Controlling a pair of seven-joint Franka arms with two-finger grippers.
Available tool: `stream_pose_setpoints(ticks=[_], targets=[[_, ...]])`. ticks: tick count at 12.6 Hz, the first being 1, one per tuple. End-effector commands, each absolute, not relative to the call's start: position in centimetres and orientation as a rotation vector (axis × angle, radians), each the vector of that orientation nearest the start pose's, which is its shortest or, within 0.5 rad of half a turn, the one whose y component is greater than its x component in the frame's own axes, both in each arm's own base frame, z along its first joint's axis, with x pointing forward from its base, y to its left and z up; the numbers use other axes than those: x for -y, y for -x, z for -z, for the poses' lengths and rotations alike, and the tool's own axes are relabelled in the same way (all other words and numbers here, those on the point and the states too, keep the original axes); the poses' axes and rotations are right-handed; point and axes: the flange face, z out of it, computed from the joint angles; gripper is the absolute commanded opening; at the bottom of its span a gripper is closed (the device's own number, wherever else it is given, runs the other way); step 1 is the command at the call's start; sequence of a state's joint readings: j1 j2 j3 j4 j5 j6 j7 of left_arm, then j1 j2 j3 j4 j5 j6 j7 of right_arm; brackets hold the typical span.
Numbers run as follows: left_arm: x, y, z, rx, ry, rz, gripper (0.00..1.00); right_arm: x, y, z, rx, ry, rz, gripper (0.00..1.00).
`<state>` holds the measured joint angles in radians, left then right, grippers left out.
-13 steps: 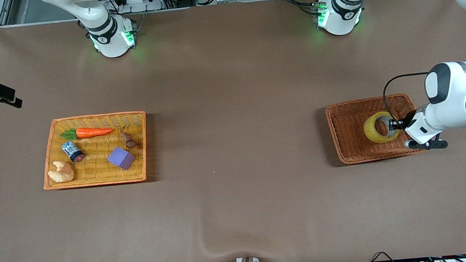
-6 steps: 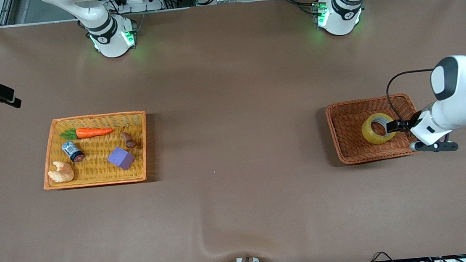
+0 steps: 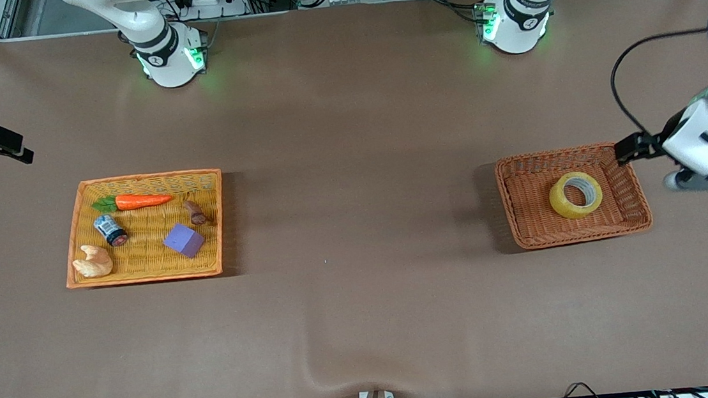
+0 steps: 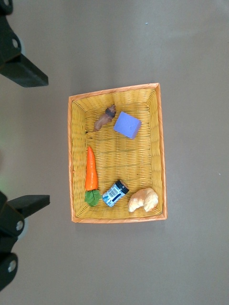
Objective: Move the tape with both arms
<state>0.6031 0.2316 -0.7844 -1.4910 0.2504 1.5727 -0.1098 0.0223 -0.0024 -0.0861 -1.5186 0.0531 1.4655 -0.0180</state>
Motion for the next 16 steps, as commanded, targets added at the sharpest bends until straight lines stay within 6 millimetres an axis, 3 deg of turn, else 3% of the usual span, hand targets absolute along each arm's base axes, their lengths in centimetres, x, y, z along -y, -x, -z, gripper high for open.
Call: stream_pose_setpoints(ticks=[1,4,6,8,11,16], targets=[[4.8,-58.8,-59.6,-0.073,3.018,-0.063,1.00,2.5,-54.3,-64.7,-0.050,3.089,-0.068,1.00],[5.8,-57.5,-61.3,-0.079,3.063,-0.058,1.00,2.4,-54.3,-64.7,-0.047,3.087,-0.070,1.00],[4.9,-57.0,-62.2,-0.034,3.079,-0.044,1.00,2.4,-54.4,-64.7,-0.047,3.087,-0.068,1.00],[5.6,-56.7,-61.8,-0.029,3.061,-0.091,1.00,2.5,-54.5,-64.3,-0.050,3.087,-0.082,1.00],[5.8,-55.9,-62.6,-0.004,3.085,-0.080,1.00,1.6,-54.5,-64.4,-0.026,3.089,-0.078,1.00],[6.4,-54.3,-63.8,0.019,3.115,-0.060,1.00,2.1,-54.5,-64.4,-0.020,3.127,-0.081,1.00]])
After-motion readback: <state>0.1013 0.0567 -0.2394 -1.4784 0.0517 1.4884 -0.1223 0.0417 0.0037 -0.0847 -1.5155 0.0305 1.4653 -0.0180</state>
